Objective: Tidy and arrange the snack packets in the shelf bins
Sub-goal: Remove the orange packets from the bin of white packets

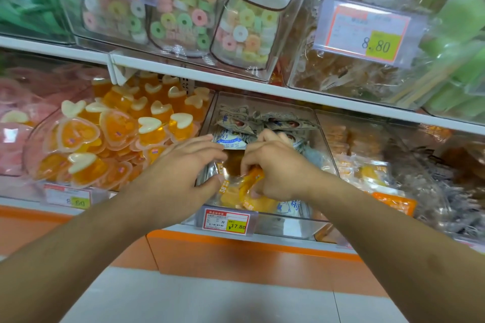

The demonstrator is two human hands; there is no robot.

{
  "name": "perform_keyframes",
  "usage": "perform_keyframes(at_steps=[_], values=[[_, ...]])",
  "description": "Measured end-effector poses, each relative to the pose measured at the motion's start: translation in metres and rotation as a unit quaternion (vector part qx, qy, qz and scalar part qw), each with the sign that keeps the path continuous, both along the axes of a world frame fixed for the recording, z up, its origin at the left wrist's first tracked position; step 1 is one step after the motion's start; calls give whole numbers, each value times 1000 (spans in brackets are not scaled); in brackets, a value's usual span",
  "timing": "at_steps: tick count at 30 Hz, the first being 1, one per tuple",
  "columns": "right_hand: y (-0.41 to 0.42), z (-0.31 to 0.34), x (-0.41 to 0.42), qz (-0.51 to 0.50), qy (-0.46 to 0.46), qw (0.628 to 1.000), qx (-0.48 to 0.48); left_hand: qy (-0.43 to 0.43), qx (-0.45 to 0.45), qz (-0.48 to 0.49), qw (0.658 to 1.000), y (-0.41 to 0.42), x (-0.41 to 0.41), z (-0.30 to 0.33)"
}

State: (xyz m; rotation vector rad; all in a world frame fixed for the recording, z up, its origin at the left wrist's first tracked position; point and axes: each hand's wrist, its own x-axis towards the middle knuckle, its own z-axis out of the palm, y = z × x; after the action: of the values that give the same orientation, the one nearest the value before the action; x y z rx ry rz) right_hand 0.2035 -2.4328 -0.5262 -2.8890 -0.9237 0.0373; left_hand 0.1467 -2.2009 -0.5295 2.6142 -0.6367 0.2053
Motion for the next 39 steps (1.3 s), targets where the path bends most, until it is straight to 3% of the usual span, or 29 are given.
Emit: perform_keyframes(at_steps=[5,10,14,17,19,23,27,31,34,36,39], values=[[-9,14,-6,-77,26,983,162,-8,-43,-10,999,-13,-5,12],[-5,30,-17,-113,76,914,382,34,-113,32,993,-30,-8,16],[-5,40,-31,-105,58,881,458,10,-185,68,980,-42,-8,26],[-20,43,-47,-106,89,878,458,56,-228,83,968,-47,-11,29],[-39,43,-59,-123,108,879,447,103,-304,83,943,-52,-15,30],[-78,45,-84,-156,196,814,523,193,-453,65,868,-78,-33,36],[-105,36,-99,-201,159,795,550,255,-507,50,822,-115,-45,36],[-156,40,-110,-266,112,754,590,259,-518,79,812,-133,-45,32],[-204,45,-116,-299,29,804,514,260,-508,92,816,-137,-44,29],[-230,43,-117,-309,-19,869,385,264,-511,90,813,-145,-45,28],[-250,40,-115,-291,-20,937,193,270,-521,84,805,-159,-47,26]])
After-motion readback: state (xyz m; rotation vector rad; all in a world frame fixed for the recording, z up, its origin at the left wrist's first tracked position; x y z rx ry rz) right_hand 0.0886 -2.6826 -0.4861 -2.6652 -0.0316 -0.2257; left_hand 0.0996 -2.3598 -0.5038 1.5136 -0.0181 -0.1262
